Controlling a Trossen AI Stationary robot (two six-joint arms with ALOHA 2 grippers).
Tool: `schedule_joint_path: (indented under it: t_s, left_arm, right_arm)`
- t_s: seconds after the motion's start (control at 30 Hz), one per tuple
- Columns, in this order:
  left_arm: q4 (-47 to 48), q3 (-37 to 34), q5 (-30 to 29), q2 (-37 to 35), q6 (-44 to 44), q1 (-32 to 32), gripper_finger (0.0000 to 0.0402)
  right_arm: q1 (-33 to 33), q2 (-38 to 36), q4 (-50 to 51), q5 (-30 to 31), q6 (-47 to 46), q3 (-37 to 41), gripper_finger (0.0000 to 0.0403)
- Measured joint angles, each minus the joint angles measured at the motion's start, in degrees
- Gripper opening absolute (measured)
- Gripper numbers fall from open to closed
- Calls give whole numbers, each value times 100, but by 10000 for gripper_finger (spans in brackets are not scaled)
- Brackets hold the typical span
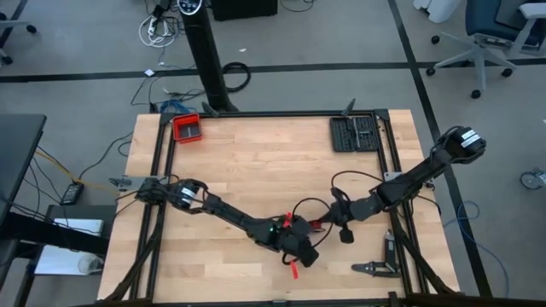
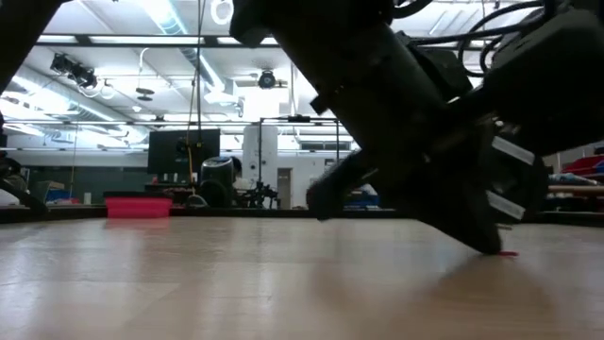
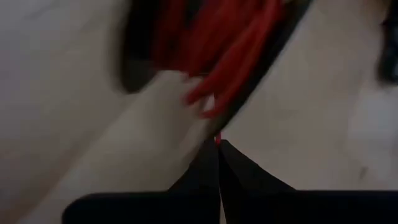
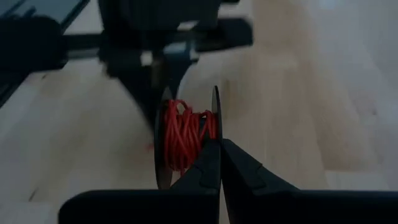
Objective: Coil cords
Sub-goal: Coil the red wire onto the spool
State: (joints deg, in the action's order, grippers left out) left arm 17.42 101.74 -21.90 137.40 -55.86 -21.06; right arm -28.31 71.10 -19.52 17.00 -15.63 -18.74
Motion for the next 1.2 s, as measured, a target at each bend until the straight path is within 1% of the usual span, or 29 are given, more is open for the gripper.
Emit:
schedule_joint_path:
  t_s: [0.23, 0.33, 0.53, 0.77, 0.9, 1.03, 1.2]
  left_arm:
    - [848, -29, -121, -234, 498, 17, 0]
    - [1013, -33, -115, -296, 623, 19, 0]
    - [1311, -55, -65, -489, 835, 30, 0]
    - [1618, -66, -80, -907, 927, 31, 0]
    - [1388, -53, -175, -1044, 1108, 31, 0]
    - [652, -47, -336, -1115, 1580, 48, 0]
    - [147, -49, -616, -1115, 2232, 148, 0]
  right_arm:
    - [-53, -8, 445, -106, -65, 0, 0]
    - [-47, -8, 461, -185, -39, 0, 0]
    - [-35, -1, 563, -158, -36, -5, 0]
    - [-6, 1, 612, -142, -34, -11, 0]
    - [-3, 3, 613, -142, -27, -11, 0]
    - [-3, 9, 561, -142, -5, -6, 0]
    - [-3, 12, 387, -174, 48, 0, 0]
